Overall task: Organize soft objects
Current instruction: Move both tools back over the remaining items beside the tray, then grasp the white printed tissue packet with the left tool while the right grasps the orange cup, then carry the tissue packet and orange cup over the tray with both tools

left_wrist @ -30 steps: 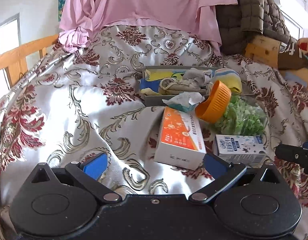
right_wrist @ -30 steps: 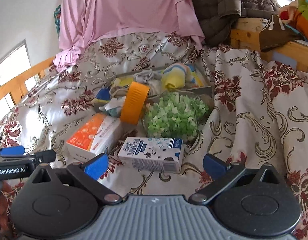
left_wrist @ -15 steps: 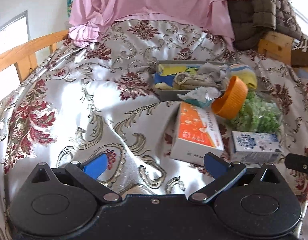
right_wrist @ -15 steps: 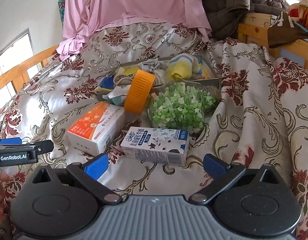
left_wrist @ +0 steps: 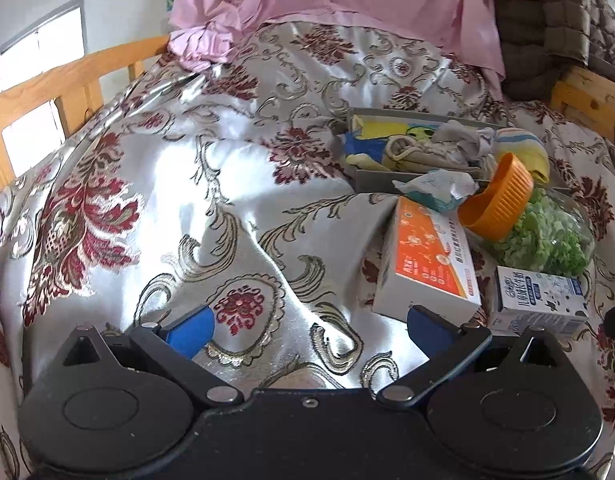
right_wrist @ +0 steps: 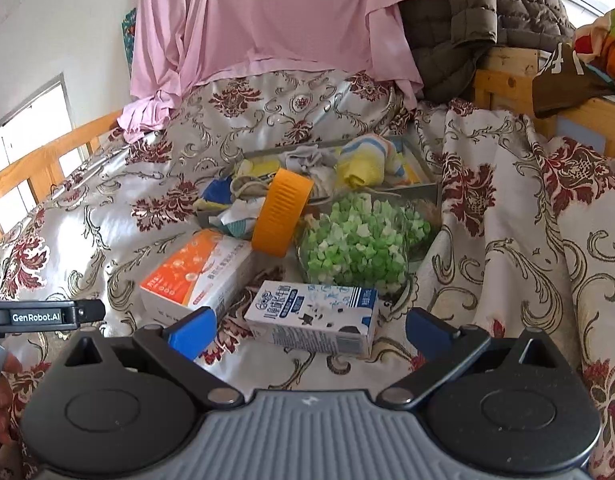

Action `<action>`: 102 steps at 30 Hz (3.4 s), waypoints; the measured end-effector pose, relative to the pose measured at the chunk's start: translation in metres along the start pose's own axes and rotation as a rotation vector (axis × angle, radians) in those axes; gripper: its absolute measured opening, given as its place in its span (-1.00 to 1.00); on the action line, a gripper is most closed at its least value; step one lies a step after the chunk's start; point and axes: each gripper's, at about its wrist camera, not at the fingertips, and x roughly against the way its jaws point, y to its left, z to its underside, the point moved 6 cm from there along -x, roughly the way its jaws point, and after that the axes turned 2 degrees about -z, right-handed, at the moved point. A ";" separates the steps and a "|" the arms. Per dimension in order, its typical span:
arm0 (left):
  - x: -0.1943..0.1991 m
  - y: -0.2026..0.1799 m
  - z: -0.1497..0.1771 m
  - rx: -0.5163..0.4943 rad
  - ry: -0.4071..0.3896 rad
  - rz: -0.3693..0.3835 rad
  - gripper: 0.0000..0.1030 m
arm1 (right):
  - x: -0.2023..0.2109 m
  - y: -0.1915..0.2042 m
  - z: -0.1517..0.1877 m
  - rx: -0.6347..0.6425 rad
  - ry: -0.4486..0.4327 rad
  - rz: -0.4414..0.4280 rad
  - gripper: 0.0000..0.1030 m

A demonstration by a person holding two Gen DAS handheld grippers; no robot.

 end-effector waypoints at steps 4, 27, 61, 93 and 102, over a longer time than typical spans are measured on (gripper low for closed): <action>-0.002 0.005 -0.001 0.035 0.011 -0.009 0.98 | 0.004 0.003 -0.004 0.010 -0.034 -0.008 1.00; -0.062 -0.037 -0.059 0.104 -0.019 0.147 0.98 | -0.056 0.008 -0.065 0.158 -0.366 -0.025 0.99; -0.202 -0.095 -0.118 0.299 0.244 0.473 0.69 | -0.162 -0.027 -0.095 0.016 -0.090 -0.454 0.62; -0.166 -0.091 -0.112 0.327 0.099 0.442 -0.29 | -0.151 -0.004 -0.091 0.142 -0.149 -0.342 -0.03; -0.148 -0.076 -0.120 0.351 0.039 0.434 -0.29 | -0.139 0.000 -0.099 0.158 -0.189 -0.338 -0.11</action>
